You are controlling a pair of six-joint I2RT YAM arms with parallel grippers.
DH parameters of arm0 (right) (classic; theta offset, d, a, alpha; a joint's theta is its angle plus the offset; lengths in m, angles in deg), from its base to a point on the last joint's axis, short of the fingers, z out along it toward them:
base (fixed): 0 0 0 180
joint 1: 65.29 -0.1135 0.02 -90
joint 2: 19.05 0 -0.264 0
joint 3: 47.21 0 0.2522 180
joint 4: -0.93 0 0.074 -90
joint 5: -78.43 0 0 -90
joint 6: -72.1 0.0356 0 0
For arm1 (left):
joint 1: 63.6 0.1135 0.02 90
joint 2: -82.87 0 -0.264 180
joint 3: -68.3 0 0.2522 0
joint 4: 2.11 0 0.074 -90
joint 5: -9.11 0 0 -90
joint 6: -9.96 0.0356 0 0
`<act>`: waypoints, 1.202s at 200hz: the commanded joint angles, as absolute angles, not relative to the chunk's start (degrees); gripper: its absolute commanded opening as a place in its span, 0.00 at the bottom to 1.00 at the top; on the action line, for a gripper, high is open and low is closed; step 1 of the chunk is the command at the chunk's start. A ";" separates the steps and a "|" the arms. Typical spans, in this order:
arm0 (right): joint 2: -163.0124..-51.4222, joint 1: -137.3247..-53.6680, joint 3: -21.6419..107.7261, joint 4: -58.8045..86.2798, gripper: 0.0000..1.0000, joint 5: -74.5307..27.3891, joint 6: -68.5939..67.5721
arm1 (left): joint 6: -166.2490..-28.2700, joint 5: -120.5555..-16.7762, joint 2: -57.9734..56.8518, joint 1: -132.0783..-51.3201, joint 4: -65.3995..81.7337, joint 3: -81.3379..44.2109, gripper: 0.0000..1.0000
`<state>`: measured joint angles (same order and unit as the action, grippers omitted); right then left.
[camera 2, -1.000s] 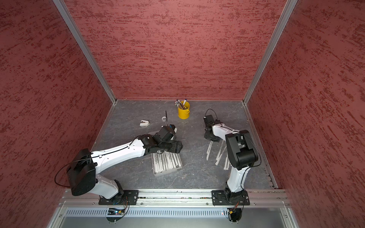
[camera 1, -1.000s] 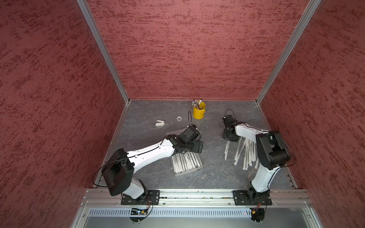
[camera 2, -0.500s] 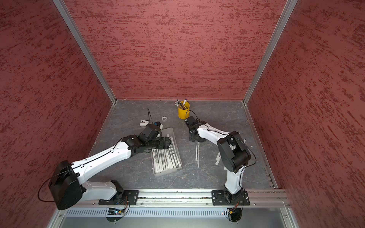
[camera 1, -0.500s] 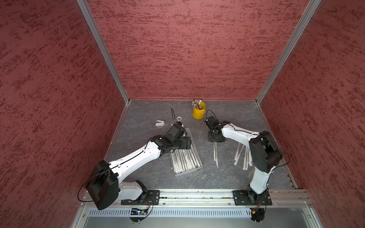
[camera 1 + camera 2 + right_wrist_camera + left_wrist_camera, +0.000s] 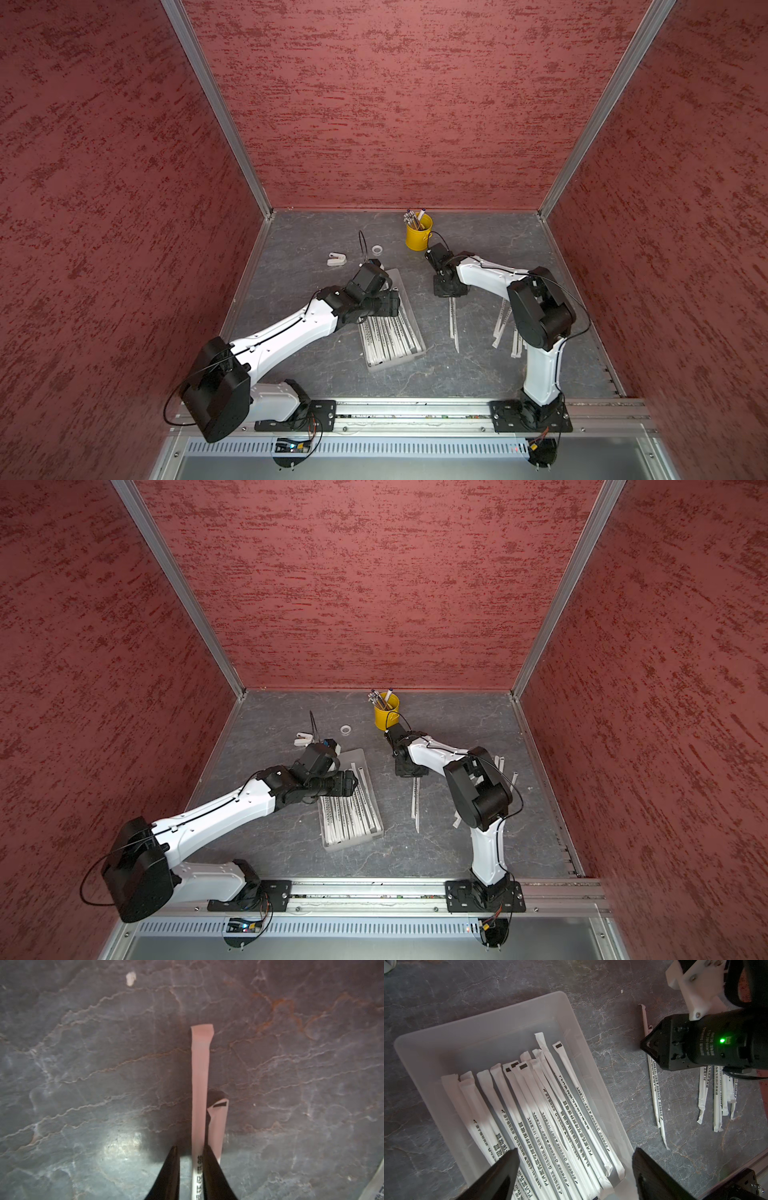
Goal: Put the straws into the storage box
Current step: Pick up the straw from the center of the board, then place the straw in the storage box.
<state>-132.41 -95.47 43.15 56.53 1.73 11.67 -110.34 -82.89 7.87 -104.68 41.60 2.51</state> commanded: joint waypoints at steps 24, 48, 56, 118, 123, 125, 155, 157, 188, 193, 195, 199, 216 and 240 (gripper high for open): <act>-132.53 -96.51 42.40 54.62 0.12 0.71 13.20 | -110.80 -82.97 9.29 -104.12 41.39 3.39 0.88; -130.86 -97.57 42.17 54.88 0.07 0.74 13.65 | -110.88 -83.80 10.69 -103.18 42.72 3.55 0.88; -129.39 -97.96 41.93 54.85 0.06 0.98 13.73 | -110.89 -84.13 11.54 -102.70 43.39 3.77 0.88; -118.64 -110.45 49.49 64.11 0.04 4.36 18.59 | -113.81 -90.02 22.32 -95.60 51.34 7.89 0.88; -118.80 -112.33 50.49 64.30 0.04 4.23 19.45 | -114.00 -90.10 23.08 -94.79 51.68 8.31 0.88; -118.87 -113.02 50.88 64.33 0.04 4.13 19.78 | -114.13 -90.12 23.34 -94.51 51.83 8.49 0.88; -124.80 -121.95 57.22 61.76 0.03 3.13 25.10 | -115.08 -89.60 25.13 -90.08 53.97 10.22 0.88; -125.36 -122.33 57.71 61.39 0.03 3.11 25.37 | -115.10 -89.55 25.15 -89.86 54.11 10.35 0.88; -132.53 -126.09 63.03 57.94 0.01 3.02 27.39 | -115.49 -89.09 25.93 -88.00 54.76 11.14 0.88; -133.74 -126.55 64.22 58.00 0.01 3.29 27.29 | -115.47 -88.83 26.04 -87.80 54.65 11.21 0.88; -134.25 -126.73 64.62 58.12 0.01 3.39 27.24 | -115.48 -88.74 26.14 -87.71 54.70 11.28 0.88; -135.31 -127.02 65.36 58.37 0.01 3.38 27.20 | -115.46 -88.61 26.21 -87.62 54.63 11.34 0.88; -138.60 -127.17 66.83 58.65 0.00 2.04 27.81 | -115.50 -88.14 26.38 -87.42 54.24 11.62 0.88; -141.39 -127.23 66.66 57.63 0.00 0.41 28.83 | -115.48 -87.38 26.88 -87.33 53.45 12.16 0.88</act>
